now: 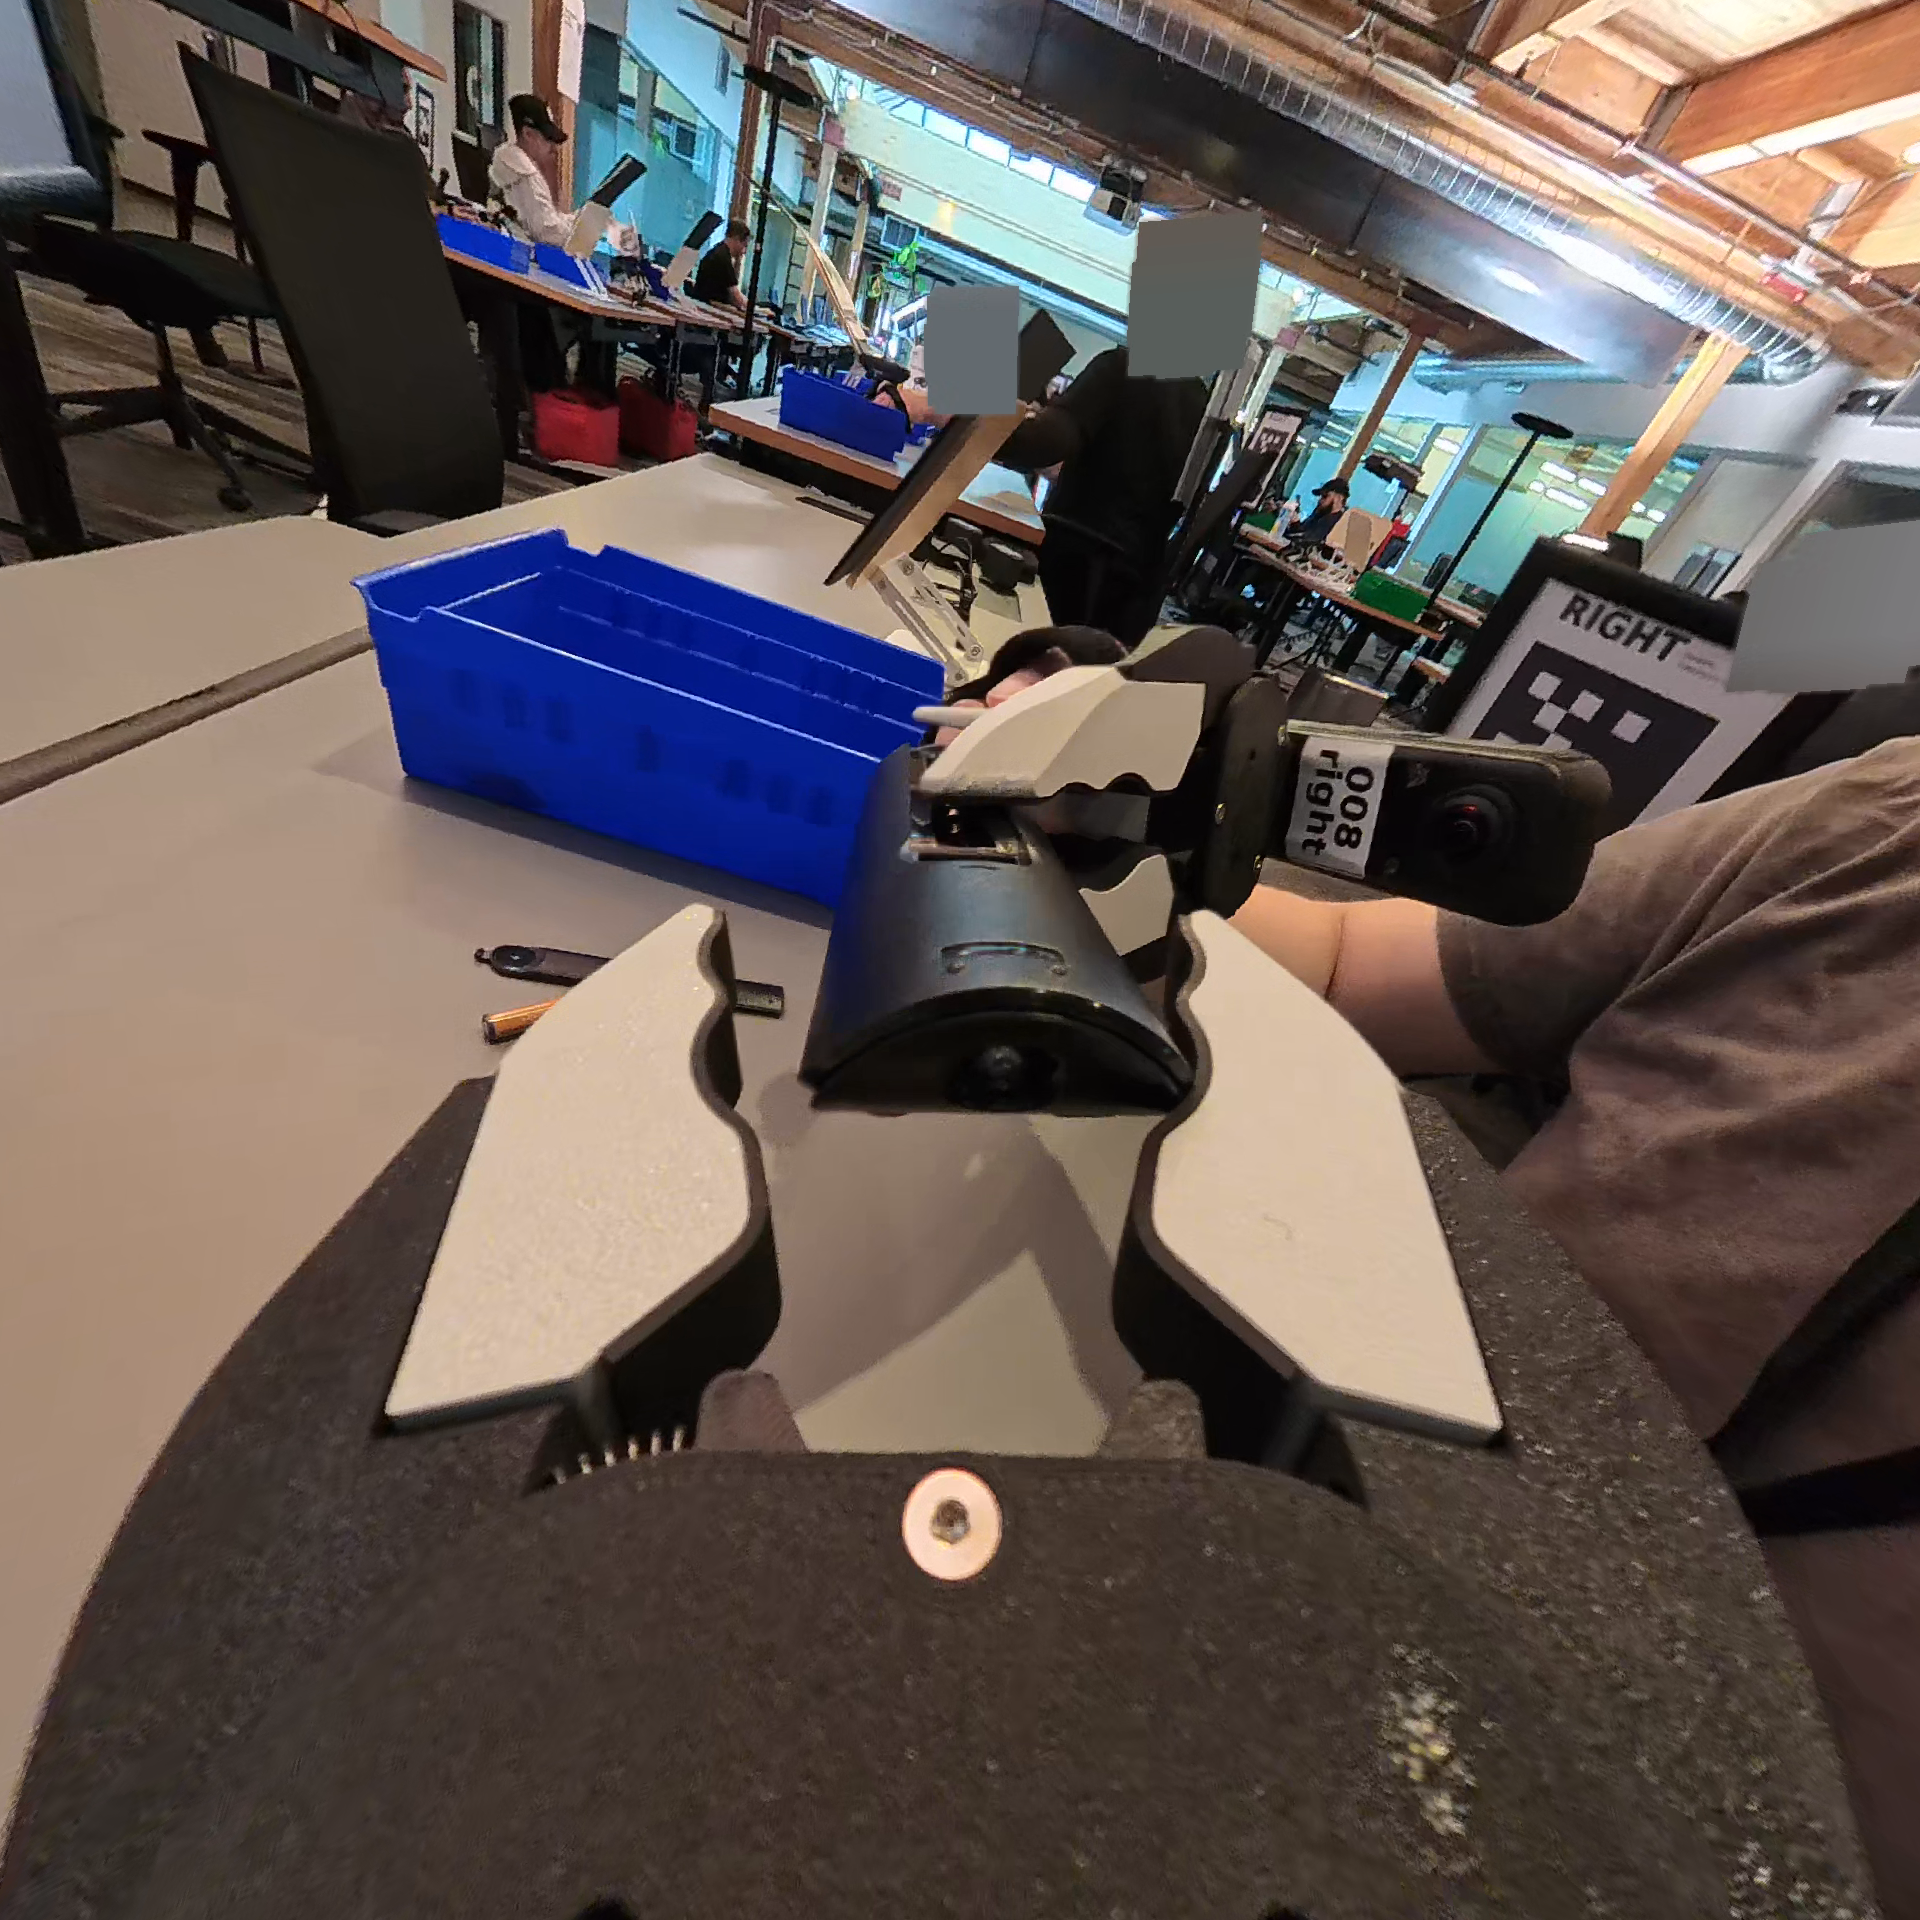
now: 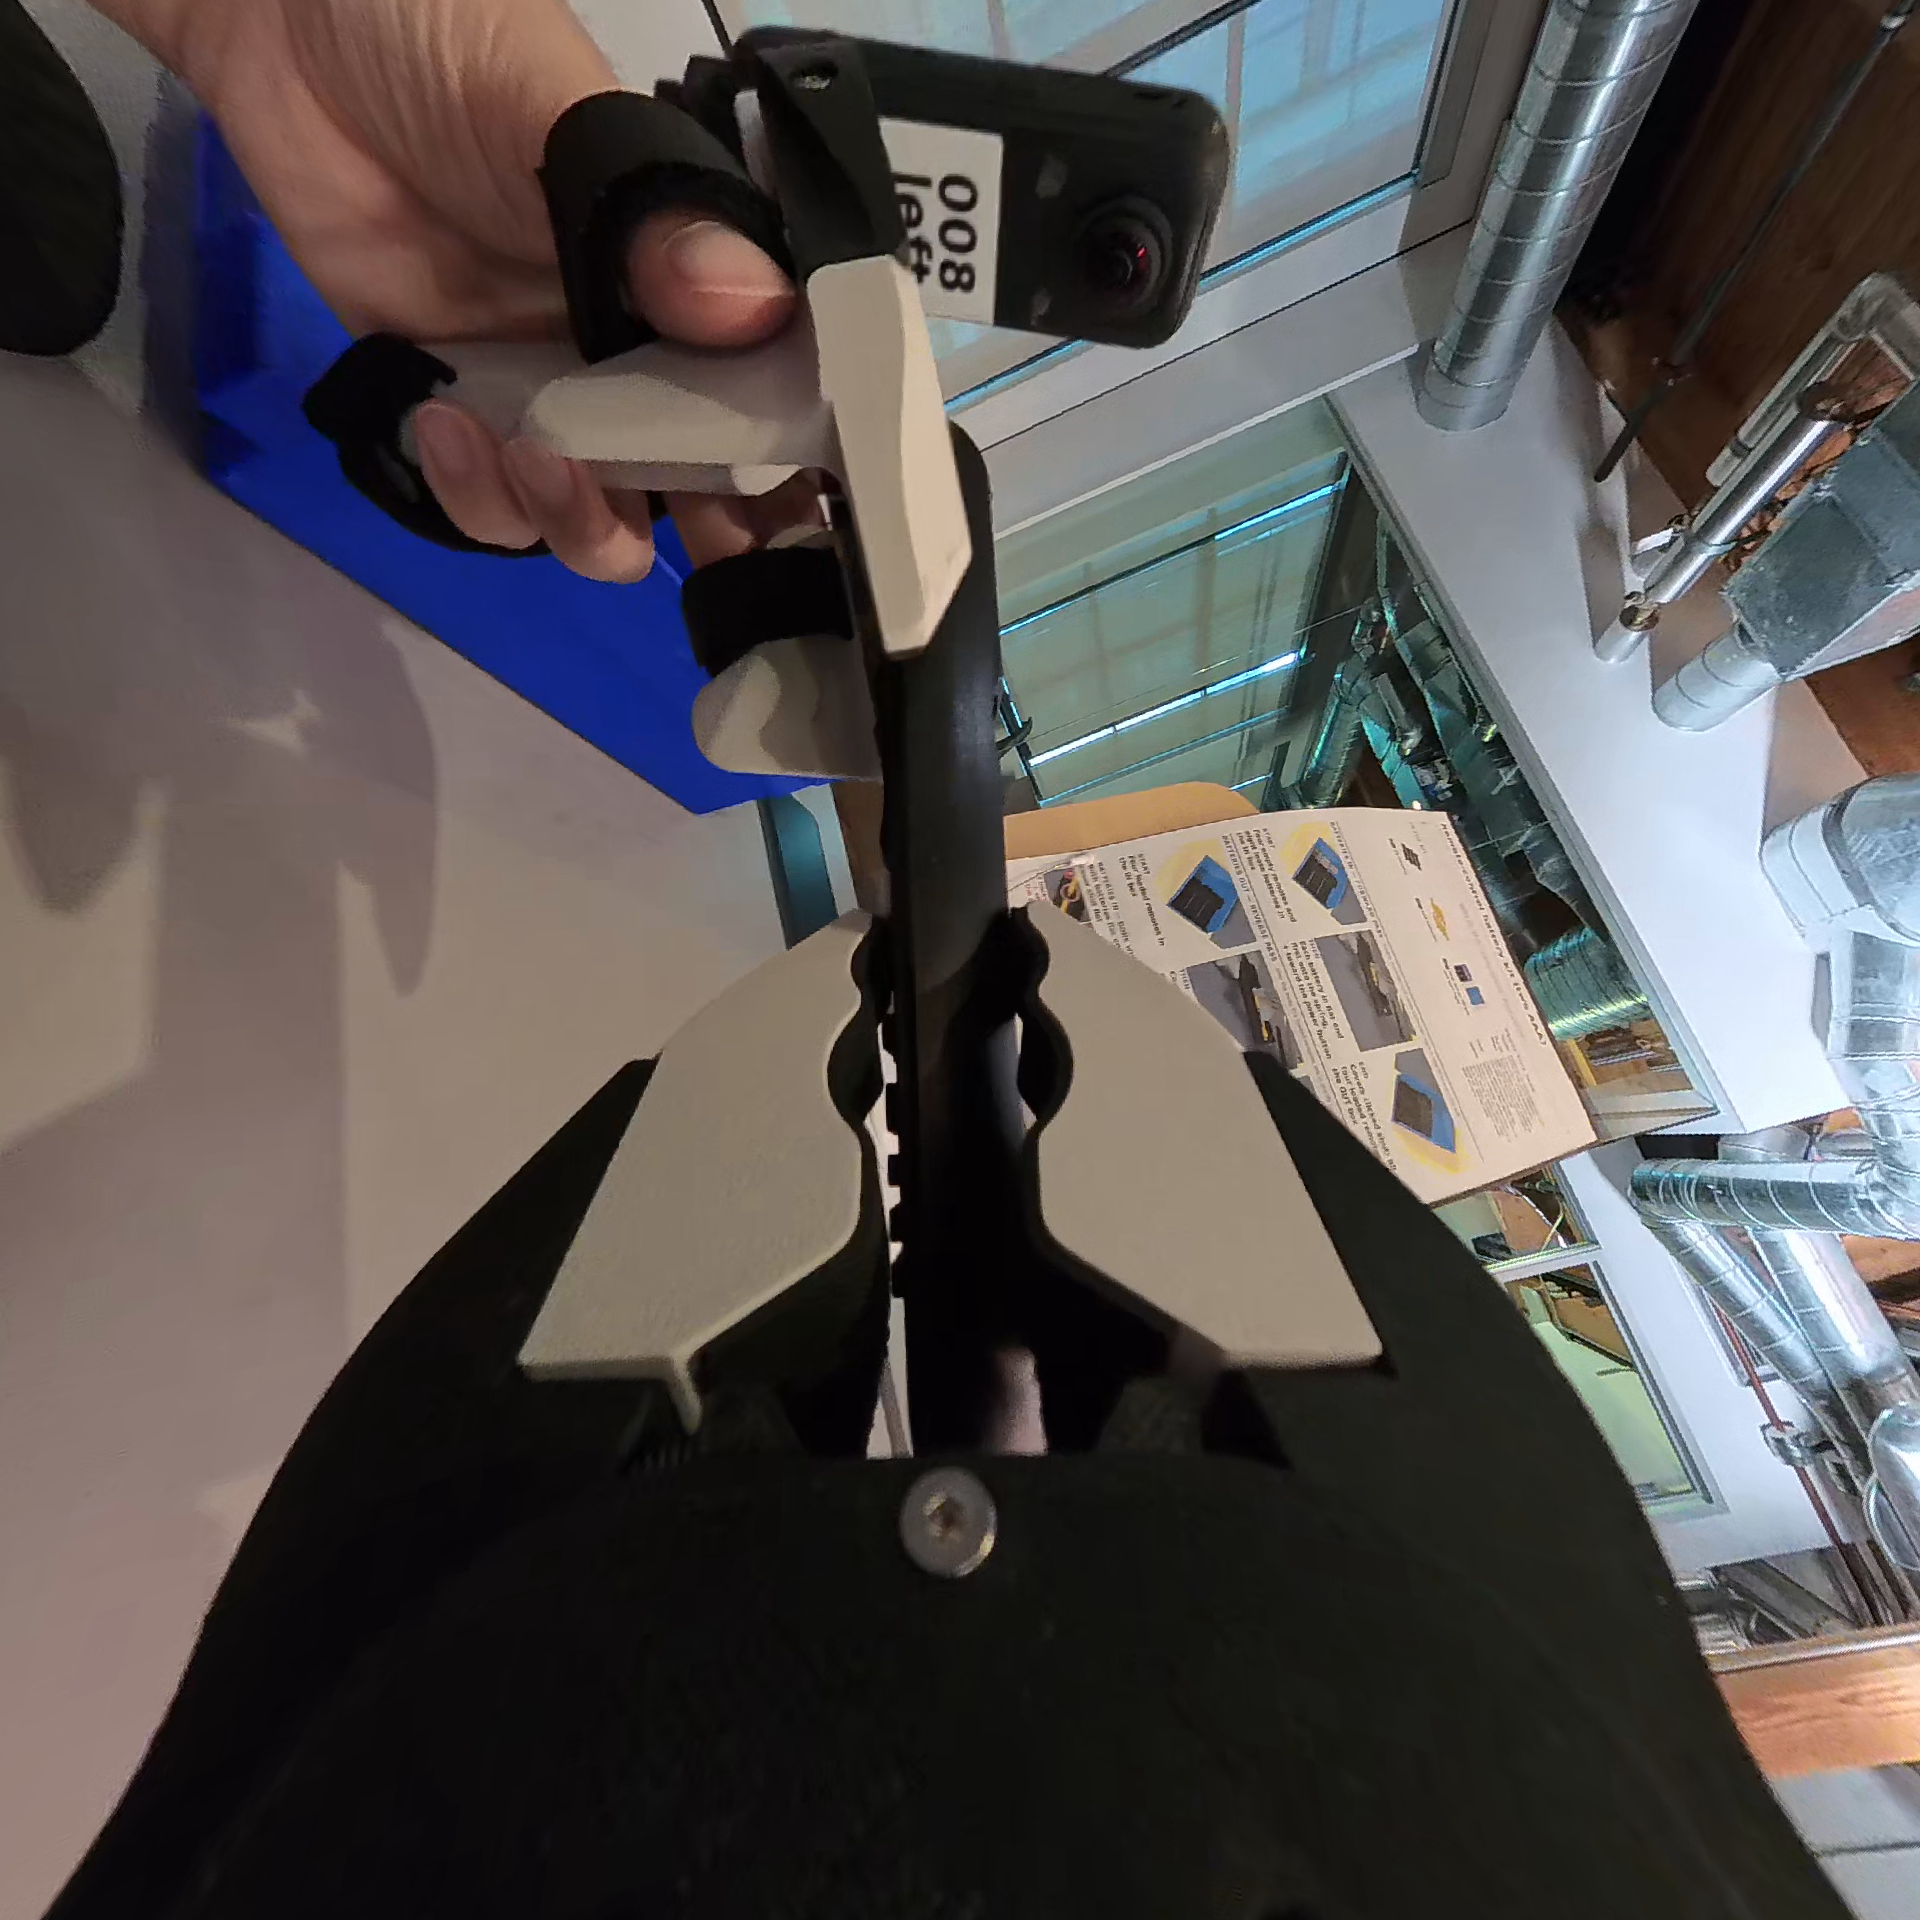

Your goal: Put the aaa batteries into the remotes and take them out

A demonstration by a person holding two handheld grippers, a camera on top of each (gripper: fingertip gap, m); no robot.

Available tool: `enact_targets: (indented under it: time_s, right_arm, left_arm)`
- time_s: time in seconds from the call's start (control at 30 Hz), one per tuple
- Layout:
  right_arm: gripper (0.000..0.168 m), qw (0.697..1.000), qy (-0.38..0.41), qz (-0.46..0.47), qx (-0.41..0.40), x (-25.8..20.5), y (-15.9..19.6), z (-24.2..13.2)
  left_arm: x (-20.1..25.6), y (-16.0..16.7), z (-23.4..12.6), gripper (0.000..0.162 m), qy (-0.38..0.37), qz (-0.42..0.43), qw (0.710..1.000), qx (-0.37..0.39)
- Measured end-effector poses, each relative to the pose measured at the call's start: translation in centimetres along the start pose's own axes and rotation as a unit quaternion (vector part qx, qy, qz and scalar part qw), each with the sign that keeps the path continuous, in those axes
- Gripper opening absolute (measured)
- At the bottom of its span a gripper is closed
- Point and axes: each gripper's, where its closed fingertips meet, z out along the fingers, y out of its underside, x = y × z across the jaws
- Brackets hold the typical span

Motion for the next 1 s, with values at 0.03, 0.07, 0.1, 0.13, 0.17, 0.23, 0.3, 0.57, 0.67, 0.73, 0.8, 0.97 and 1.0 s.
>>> enact_targets:
  time_s: [0.03, 0.07, 0.1, 0.13, 0.17, 0.23, 0.3, 0.57, 0.67, 0.73, 0.8, 0.97, 1.0]
  right_arm:
    - [0.023, 1.000, 0.001, -0.001, 0.001, 0.2, 0.1, 0.2]
    - [0.023, 1.000, 0.001, -0.003, 0.000, 0.3, 0.2, 0.4]
    - [0.023, 1.000, 0.004, -0.005, -0.001, 0.4, 0.3, 0.5]
    - [0.023, 1.000, 0.004, -0.003, 0.000, 0.6, 0.4, 0.7]
    - [0.023, 1.000, 0.000, 0.003, 0.002, 0.7, 0.4, 0.9]
    - [0.023, 1.000, -0.008, 0.008, 0.007, 0.8, 0.4, 1.3]
    - [0.023, 1.000, -0.013, 0.001, 0.008, 0.9, 0.4, 1.9]
    - [0.023, 1.000, -0.012, -0.012, -0.015, 1.7, 1.6, 3.9]
    - [0.023, 1.000, -0.015, -0.015, -0.015, 2.0, 1.7, 4.5]
    - [0.023, 1.000, -0.019, -0.015, -0.017, 2.1, 2.0, 4.9]
    - [0.023, 0.999, -0.023, -0.020, -0.016, 2.3, 2.3, 5.2]
    - [0.023, 0.999, -0.032, -0.016, -0.011, 2.2, 2.8, 5.5]
    - [0.023, 0.999, -0.035, -0.015, -0.009, 2.1, 2.8, 5.5]
  left_arm:
    - [-0.3, -0.1, -0.1, 0.080, 0.000, -0.004, 1.000, 0.001]
    - [-0.6, -0.3, -0.1, 0.080, -0.002, -0.003, 1.000, 0.001]
    - [-0.9, -0.4, -0.2, 0.080, -0.008, 0.001, 1.000, 0.000]
    - [-1.1, -0.3, -0.2, 0.081, -0.009, 0.005, 1.000, -0.002]
    - [-1.2, -0.2, -0.1, 0.082, -0.006, 0.005, 1.000, -0.006]
    - [-1.4, 0.0, 0.2, 0.083, -0.003, 0.007, 1.000, -0.012]
    - [-1.6, -0.4, 0.6, 0.083, 0.002, 0.008, 1.000, 0.002]
    - [-2.8, -1.5, 2.1, 0.083, 0.012, 0.015, 1.000, 0.018]
    - [-4.0, -2.7, 2.1, 0.075, 0.004, 0.007, 0.998, 0.064]
    - [-4.5, -3.2, 2.0, 0.072, 0.012, -0.002, 0.997, 0.079]
    - [-4.9, -3.2, 2.0, 0.063, 0.011, 0.000, 0.997, 0.081]
    - [-5.5, -3.0, 2.1, 0.061, 0.009, 0.009, 0.997, 0.074]
    - [-5.5, -3.0, 2.1, 0.061, 0.008, 0.011, 0.997, 0.077]
